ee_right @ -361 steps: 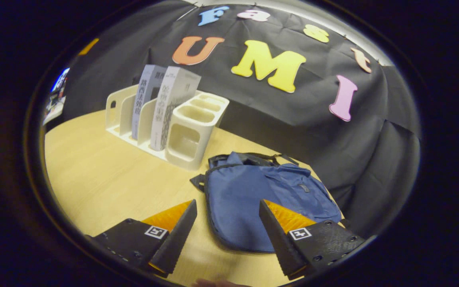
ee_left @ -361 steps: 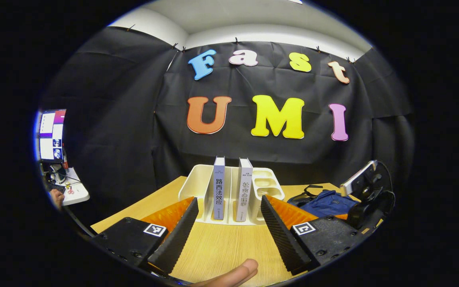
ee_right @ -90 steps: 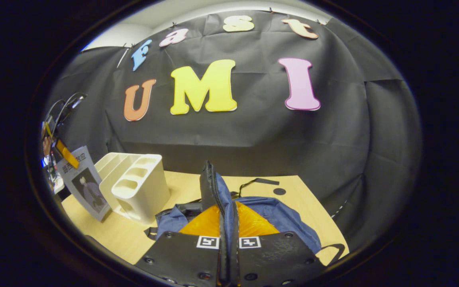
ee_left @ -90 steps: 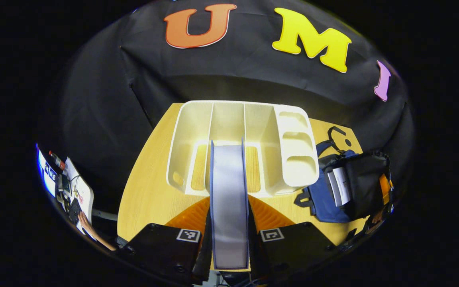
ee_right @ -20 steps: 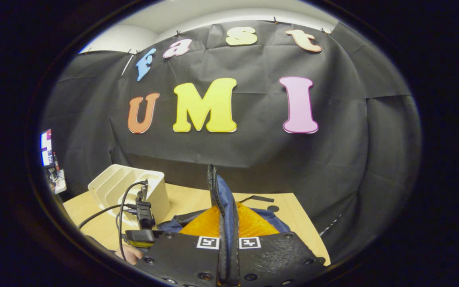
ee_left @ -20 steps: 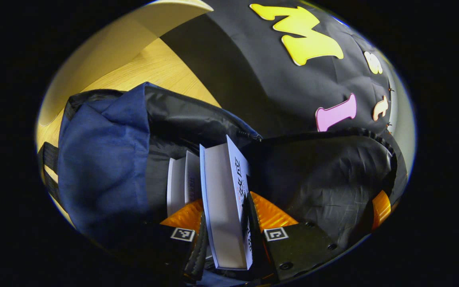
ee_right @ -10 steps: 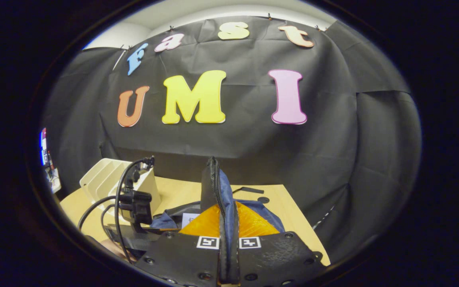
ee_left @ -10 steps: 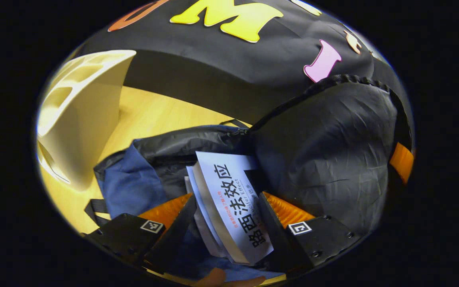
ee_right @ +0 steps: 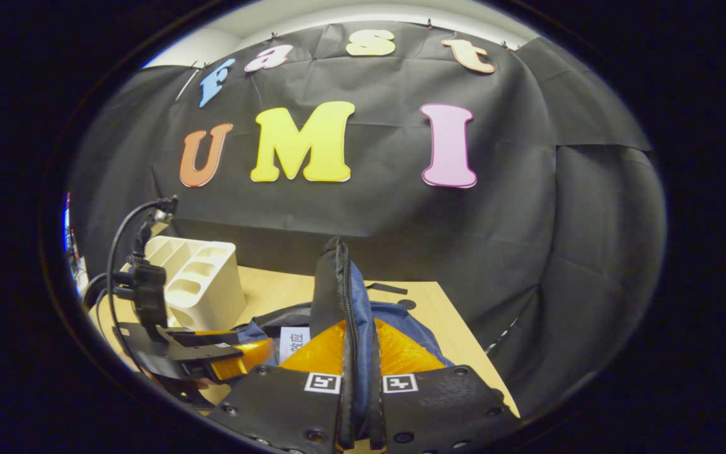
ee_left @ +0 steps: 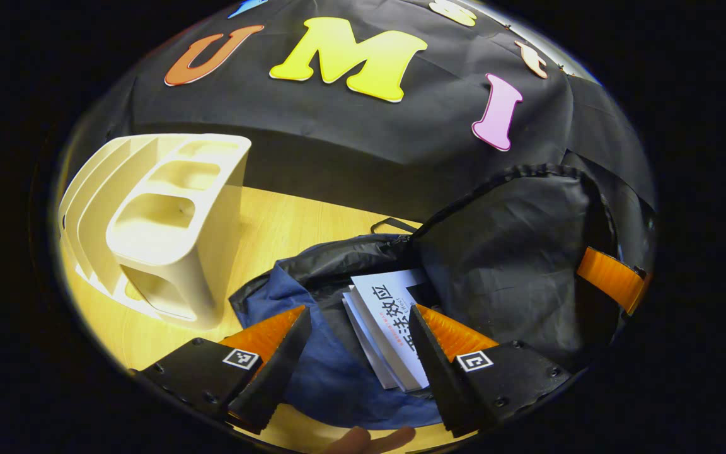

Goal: Open the schoolbag, grab two books from the bookshelf and put them into the schoolbag.

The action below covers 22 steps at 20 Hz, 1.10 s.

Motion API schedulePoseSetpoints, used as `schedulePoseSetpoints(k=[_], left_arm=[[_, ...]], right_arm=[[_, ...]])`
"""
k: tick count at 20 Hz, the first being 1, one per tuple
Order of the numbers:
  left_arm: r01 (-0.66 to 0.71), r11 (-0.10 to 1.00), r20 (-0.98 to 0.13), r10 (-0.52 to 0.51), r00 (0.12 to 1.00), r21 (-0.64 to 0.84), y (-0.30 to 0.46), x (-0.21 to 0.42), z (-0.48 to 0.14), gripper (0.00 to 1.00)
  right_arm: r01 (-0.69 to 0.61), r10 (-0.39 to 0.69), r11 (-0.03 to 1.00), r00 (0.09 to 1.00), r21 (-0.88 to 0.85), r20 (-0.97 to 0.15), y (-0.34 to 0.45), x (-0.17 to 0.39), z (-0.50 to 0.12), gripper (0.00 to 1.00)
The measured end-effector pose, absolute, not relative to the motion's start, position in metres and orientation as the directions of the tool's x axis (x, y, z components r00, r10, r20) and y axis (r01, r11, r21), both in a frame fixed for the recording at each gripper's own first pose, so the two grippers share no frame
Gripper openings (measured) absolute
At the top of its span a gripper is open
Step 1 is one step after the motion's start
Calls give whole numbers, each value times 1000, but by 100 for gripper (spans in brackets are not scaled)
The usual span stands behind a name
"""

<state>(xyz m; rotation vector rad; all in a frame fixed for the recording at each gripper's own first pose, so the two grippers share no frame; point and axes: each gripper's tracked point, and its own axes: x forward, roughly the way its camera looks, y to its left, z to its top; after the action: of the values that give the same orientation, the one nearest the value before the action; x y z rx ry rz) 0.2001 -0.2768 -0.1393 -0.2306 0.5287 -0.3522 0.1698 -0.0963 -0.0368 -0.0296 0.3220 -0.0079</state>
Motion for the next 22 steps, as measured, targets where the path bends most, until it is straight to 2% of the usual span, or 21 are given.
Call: schedulePoseSetpoints(k=[8, 9, 10, 12, 15, 18, 19, 22], left_arm=[[196, 959, -417, -266, 869, -202, -200, 168, -129, 98], [192, 962, -405, -258, 877, -196, -193, 163, -126, 98], [187, 965, -393, -247, 886, -185, -184, 158, -121, 97], [161, 977, -363, -200, 910, -137, -164, 147, -114, 98], [132, 986, -325, -158, 932, -100, -140, 126, -105, 98], [100, 990, -290, -125, 949, -99, -121, 102, -96, 98], [88, 992, -279, -111, 954, -94, -114, 94, -93, 97], [47, 995, -235, -67, 970, -90, -93, 71, -80, 98]], right_arm=[[55, -74, 996, 942, -69, -327, -101, 144, -52, 10], [50, -71, 996, 946, -74, -318, -99, 138, -51, 17], [45, -67, 996, 947, -76, -315, -97, 132, -51, 17], [46, -72, 995, 951, -92, -300, -95, 121, -50, 31], [42, -73, 992, 960, -117, -270, -89, 99, -49, 31], [29, -55, 992, 973, -120, -226, -75, 77, -42, 51], [27, -52, 993, 976, -118, -210, -73, 70, -39, 54], [21, -39, 993, 986, -112, -162, -64, 47, -30, 73]])
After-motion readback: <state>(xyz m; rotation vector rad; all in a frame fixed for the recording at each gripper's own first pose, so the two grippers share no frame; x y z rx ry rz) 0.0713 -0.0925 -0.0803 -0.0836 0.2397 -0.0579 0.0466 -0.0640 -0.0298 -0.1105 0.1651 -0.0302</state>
